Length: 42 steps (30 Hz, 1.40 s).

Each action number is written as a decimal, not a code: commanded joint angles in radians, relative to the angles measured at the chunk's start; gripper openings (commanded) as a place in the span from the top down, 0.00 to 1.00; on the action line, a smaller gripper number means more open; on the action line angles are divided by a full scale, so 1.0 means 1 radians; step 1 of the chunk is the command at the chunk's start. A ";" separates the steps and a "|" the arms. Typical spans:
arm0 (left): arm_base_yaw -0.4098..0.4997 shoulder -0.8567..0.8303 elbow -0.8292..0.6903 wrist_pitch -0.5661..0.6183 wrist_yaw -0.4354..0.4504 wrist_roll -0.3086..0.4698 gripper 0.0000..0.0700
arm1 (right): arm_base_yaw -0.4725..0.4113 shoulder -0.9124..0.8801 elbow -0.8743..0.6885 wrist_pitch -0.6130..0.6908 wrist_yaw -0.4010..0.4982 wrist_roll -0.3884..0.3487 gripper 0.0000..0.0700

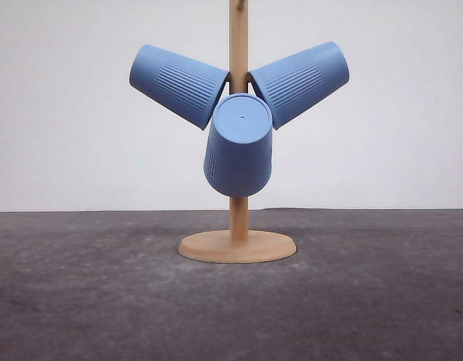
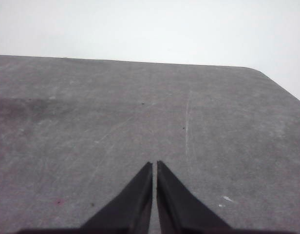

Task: Place three cups

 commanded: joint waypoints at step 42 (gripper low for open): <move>0.000 -0.001 -0.014 0.012 -0.005 -0.003 1.00 | 0.001 0.000 -0.002 0.011 0.000 0.014 0.99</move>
